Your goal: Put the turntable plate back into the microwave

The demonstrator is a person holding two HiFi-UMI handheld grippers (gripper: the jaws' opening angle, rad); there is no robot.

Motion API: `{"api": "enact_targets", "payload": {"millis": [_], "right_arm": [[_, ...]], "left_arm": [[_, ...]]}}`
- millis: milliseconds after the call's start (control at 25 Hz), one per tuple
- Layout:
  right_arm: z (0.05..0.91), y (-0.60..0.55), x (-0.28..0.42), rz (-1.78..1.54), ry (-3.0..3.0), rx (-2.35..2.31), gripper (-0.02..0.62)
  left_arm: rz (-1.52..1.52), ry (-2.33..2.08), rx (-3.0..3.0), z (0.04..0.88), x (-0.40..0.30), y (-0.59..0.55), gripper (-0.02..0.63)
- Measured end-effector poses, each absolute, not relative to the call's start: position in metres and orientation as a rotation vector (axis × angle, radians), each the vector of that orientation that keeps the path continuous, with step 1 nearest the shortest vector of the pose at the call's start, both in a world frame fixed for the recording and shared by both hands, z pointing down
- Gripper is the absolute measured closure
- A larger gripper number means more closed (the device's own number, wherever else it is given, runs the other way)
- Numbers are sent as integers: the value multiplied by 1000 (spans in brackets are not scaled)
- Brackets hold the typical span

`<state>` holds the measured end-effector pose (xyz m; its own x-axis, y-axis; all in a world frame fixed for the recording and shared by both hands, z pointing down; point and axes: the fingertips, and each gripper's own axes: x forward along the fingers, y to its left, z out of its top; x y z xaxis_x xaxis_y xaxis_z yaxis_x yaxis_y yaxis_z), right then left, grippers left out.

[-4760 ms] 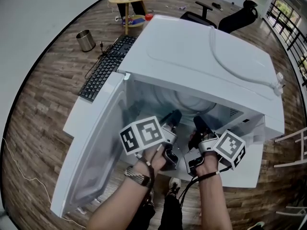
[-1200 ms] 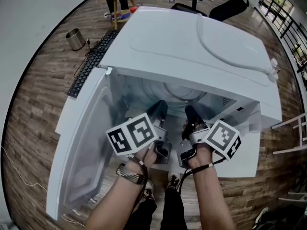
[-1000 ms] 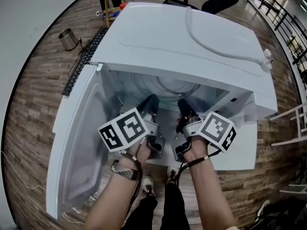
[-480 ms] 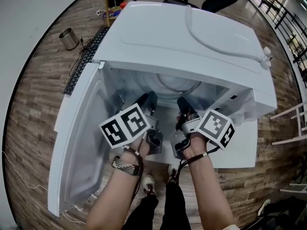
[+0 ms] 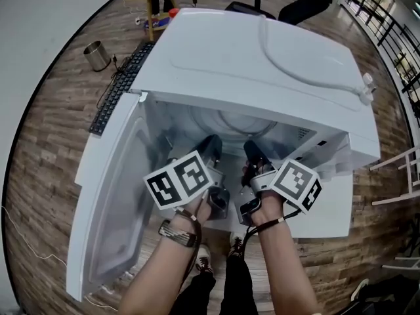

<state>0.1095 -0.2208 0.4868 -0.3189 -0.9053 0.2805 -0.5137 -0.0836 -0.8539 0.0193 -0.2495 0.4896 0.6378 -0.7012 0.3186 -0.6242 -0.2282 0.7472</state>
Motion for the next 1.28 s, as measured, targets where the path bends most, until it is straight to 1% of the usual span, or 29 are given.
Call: {"api": "enact_targets", "payload": {"millis": [120,240,320,440,560,880,1040,1280], "right_arm": [[487,-220,112,-1370,1804,-1539,568],[486,-220,113,-1366,1802,-1542,568],[486,-220,116,-1359,1796,-1548,568],[486,-220,119,-1352,1787,-1564,568],[486,-220,119,-1347,1786,-1574,568],[484,-222,118,-1328,1804,-1586,568],[483,-221,118,-1332,1803,-1582,568],[484,-221,119,-1334,1802,-1579,568]], "left_arm": [[-108,-1045,1935,489,18,-248,567],[-120,-1117,1940,487,4,-255,534],[-121,-1142,1948,486,-2,-259,494],[-121,-1151,1966,483,-3,-264,491],[-103,-1158,1980,481,-2,-266,466],[-95,-1101,2002,479,12,-262,465],[-94,-1065,2006,479,23,-257,477],[-101,-1069,1996,480,21,-257,479]]}}
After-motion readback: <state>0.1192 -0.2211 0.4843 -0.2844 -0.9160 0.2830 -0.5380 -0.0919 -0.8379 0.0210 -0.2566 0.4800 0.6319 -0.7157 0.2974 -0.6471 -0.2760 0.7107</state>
